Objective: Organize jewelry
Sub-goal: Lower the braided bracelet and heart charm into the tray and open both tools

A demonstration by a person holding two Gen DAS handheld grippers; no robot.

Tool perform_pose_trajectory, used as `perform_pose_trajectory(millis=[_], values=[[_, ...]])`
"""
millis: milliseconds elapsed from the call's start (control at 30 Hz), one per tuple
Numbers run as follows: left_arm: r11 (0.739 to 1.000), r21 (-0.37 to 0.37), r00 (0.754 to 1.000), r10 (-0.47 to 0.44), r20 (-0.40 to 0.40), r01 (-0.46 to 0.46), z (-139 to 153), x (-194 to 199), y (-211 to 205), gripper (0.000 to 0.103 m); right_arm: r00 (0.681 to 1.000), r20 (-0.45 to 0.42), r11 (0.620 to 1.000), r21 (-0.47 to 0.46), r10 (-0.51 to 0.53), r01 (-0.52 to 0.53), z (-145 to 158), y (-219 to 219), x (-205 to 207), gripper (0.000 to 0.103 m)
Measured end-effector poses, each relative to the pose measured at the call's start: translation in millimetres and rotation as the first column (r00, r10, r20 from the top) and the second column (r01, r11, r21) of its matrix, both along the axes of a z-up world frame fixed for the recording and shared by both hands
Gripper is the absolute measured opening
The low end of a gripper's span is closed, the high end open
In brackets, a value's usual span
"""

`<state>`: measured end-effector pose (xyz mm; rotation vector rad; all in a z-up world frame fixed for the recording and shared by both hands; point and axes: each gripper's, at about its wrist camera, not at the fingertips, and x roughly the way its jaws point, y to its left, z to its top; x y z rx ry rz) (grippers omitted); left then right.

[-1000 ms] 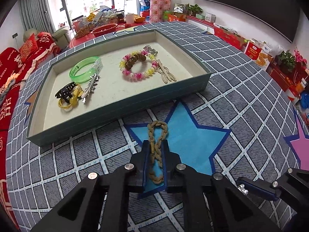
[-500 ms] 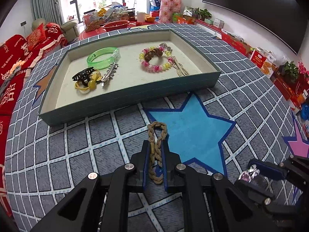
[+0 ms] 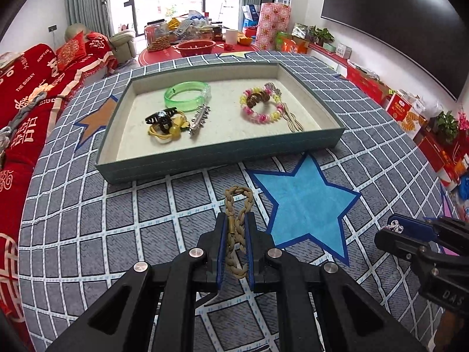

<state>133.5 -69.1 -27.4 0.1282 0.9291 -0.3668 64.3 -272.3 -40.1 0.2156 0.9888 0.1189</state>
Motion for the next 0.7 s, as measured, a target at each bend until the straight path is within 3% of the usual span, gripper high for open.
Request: perform_pose_trajectory(millis=[300, 700], values=[[0.998, -0.016, 0.997, 0.056, 0.044, -0.056, 17.7, 4.9, 22.6, 0.025, 1.000, 0.007, 1.000, 0.026, -0.016, 0.016, 12.1, -9.7, 18.8, 0.034], [0.993, -0.024, 0.989, 0.115, 0.095, -0.113, 40.0, 38.6, 37.3, 0.025, 0.997, 0.074, 1.000, 0.010, 0.013, -0.014, 53.3, -11.2, 76.0, 0.034]])
